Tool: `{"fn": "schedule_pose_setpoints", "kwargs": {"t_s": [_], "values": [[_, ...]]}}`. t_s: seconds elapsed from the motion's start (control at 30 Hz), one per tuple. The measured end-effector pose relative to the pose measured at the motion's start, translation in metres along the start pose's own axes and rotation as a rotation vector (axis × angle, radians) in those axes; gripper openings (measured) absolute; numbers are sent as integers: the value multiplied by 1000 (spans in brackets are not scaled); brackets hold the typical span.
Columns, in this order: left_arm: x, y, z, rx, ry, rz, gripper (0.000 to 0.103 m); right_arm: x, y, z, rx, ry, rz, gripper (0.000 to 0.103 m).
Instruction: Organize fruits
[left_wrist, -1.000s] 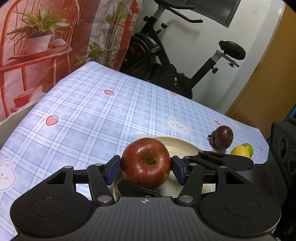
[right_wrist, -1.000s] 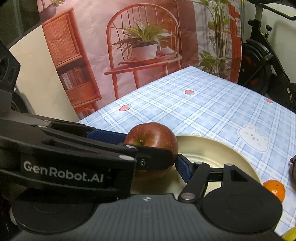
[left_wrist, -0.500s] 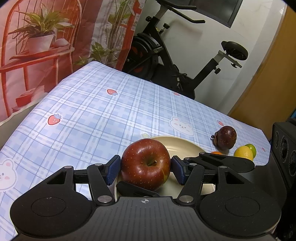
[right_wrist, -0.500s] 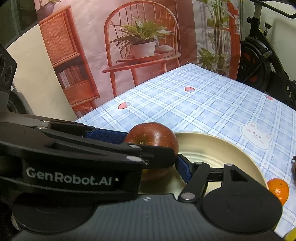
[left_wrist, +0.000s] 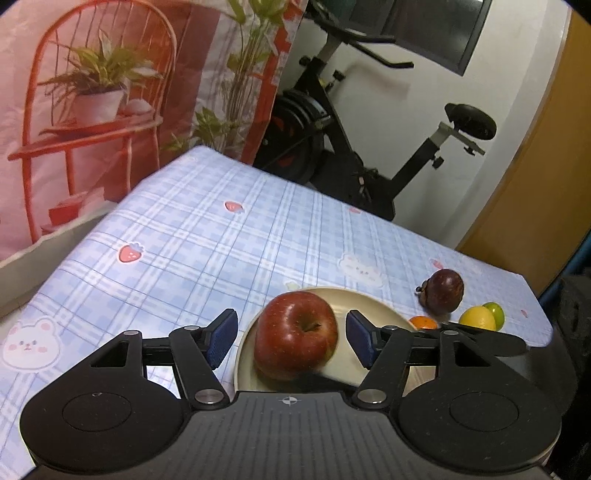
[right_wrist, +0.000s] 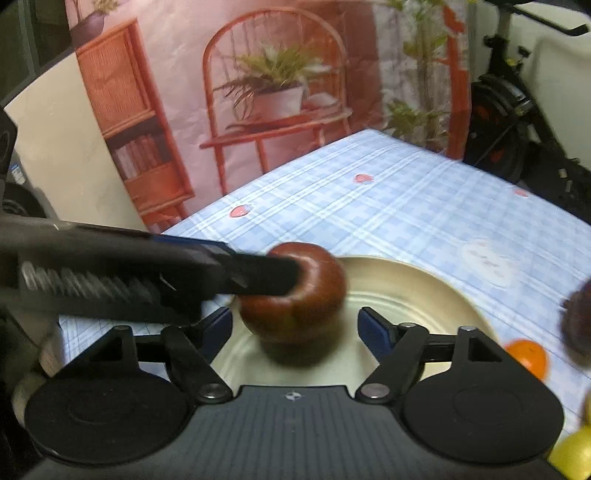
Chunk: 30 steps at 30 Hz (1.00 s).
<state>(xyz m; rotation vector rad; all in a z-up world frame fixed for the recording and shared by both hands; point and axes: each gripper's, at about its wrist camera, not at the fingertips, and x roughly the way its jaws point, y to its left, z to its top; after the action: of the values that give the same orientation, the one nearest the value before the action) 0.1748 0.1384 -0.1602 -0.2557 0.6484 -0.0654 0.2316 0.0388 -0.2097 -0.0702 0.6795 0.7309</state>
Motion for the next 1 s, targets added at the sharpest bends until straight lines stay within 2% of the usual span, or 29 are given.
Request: {"fn": "schedule_pose_setpoints", "kwargs": {"t_s": [0.23,0.33,0.43,0.6,0.73,0.87,1.0], "values": [[-17,-36,0,65,-54,-13,67,-73,-29,-31,96,-162,-51,81],[-18,-59,-2,101,-62,-40,67,-105,-40,-49,100,-220,-107,83],[-16,-78,-9,122,-50,-84,67,-133,-49,-69,87,-262,-169,83],[-10,-111,-29,172,-8,-148,67,-162,-55,-101,56,-286,-259,82],[-3,-131,-31,210,28,-176,66,-177,-74,-116,137,-312,-314,81],[7,-151,-28,257,59,-187,66,-189,-95,-130,245,-357,-337,73],[21,-172,-31,301,94,-197,61,-190,-110,-139,296,-351,-335,56]]}}
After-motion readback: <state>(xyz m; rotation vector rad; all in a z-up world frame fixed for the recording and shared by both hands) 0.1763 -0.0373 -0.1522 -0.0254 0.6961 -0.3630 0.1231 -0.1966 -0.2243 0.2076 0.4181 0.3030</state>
